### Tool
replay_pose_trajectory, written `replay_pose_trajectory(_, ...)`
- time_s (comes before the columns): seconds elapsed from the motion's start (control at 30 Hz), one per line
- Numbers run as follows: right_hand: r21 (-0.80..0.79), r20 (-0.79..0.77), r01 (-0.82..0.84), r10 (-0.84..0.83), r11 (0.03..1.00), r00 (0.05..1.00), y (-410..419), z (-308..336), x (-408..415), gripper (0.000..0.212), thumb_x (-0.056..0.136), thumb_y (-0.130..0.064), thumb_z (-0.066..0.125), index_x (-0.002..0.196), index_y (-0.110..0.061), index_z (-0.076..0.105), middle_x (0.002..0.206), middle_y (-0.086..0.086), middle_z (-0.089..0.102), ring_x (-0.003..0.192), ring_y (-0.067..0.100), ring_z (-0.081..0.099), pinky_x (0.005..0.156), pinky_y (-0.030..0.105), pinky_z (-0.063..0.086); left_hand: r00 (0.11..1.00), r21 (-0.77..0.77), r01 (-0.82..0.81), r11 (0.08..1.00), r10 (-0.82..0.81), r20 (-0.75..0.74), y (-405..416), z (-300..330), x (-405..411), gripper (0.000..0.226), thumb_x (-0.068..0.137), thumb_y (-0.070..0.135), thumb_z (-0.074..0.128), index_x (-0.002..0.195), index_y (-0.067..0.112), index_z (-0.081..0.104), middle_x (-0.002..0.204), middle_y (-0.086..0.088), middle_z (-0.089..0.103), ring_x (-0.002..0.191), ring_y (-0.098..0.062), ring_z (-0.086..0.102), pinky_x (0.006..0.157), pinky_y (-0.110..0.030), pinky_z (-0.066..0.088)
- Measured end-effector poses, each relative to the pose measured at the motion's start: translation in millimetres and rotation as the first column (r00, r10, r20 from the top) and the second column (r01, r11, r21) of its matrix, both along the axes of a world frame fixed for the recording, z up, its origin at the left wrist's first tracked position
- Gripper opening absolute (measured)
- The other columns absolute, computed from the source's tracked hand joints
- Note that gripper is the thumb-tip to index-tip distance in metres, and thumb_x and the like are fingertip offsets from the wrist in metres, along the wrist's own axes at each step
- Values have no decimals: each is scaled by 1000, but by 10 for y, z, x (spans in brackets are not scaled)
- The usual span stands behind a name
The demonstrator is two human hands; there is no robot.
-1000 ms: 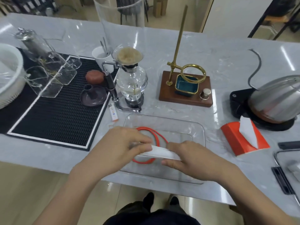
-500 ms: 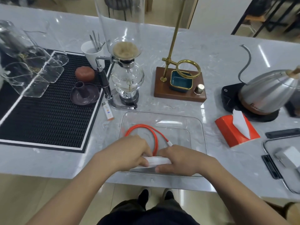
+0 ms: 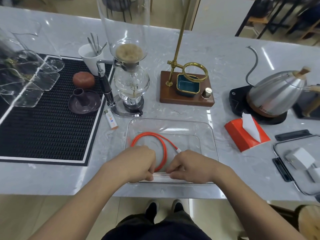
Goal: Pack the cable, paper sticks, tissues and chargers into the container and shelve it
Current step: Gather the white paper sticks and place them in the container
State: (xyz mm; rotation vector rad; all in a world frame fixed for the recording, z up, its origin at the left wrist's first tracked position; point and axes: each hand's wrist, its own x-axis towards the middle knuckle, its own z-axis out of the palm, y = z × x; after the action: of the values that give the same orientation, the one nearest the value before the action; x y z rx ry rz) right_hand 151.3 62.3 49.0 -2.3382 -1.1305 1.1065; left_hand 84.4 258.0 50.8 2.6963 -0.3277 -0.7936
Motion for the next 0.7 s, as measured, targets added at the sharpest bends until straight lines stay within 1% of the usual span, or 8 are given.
replay_pose_trajectory(0.07, -17, 42, 43, -42, 999, 998, -25, -28, 1, 17, 86, -26, 67, 98, -22, 77, 96, -4, 76, 82, 8, 63, 79, 25, 51, 1000, 19, 1, 1000, -2, 14, -18, 1, 0, 18, 80, 31, 76, 72, 15, 73, 52, 5, 48, 51, -7, 41, 58, -27, 38)
replay_pose_trajectory(0.17, -34, 73, 106, -104, 994, 992, -40, -46, -21, 16, 80, -26, 72, 95, -26, 78, 94, -9, 74, 74, 0, 57, 76, 24, 50, 1000, 48, -3, 999, 1, 29, -53, 10, 7, 14, 77, 28, 78, 74, 15, 75, 62, 4, 58, 65, -16, 56, 60, -25, 41)
replay_pose_trajectory(0.27, -60, 102, 122, -115, 991, 988, -6, -39, -36, 12, 76, -24, 76, 89, -25, 76, 91, -8, 72, 81, 9, 61, 77, 28, 52, 999, 65, -25, 998, 23, 25, -72, 13, 20, 11, 76, 27, 80, 75, 17, 75, 72, 2, 67, 78, -19, 65, 62, -26, 43)
replay_pose_trajectory(0.33, -82, 135, 125, -113, 989, 984, 38, -41, -42, 10, 75, -22, 77, 85, -24, 75, 84, -11, 69, 80, 9, 59, 76, 28, 52, 999, 81, -34, 996, 32, 27, -90, 14, 20, 12, 74, 26, 82, 74, 18, 73, 75, 1, 68, 80, -20, 67, 63, -27, 46)
replay_pose_trajectory(0.4, -99, 145, 142, -126, 985, 981, 79, -57, -44, 10, 74, -19, 79, 83, -22, 75, 74, -13, 62, 76, 8, 55, 77, 27, 52, 999, 101, -45, 994, 41, 33, -114, 17, 27, 14, 73, 25, 83, 72, 18, 71, 69, 3, 61, 78, -21, 66, 62, -27, 44)
replay_pose_trajectory(0.5, -116, 136, 171, -155, 978, 979, 119, -83, -45, 11, 72, -17, 81, 80, -20, 75, 72, -11, 61, 75, 9, 57, 81, 29, 55, 999, 133, -46, 990, 45, 15, -143, 26, 55, 16, 72, 25, 84, 72, 18, 70, 61, 6, 53, 71, -21, 62, 60, -27, 42)
replay_pose_trajectory(0.6, -130, 132, 181, -164, 975, 978, 128, -105, -42, 10, 71, -17, 81, 78, -20, 75, 76, -7, 66, 83, 16, 66, 82, 32, 56, 999, 162, -39, 986, 38, 7, -167, 27, 67, 15, 71, 24, 84, 76, 17, 72, 76, 1, 67, 78, -22, 66, 63, -28, 47)
replay_pose_trajectory(0.7, -135, 151, 184, -163, 974, 975, 131, -132, -46, 10, 70, -17, 81, 77, -21, 75, 85, -4, 73, 87, 17, 68, 81, 32, 56, 999, 216, -34, 976, 26, 39, -200, 23, 53, 14, 72, 20, 81, 81, 15, 73, 89, -3, 71, 85, -25, 68, 67, -32, 50)
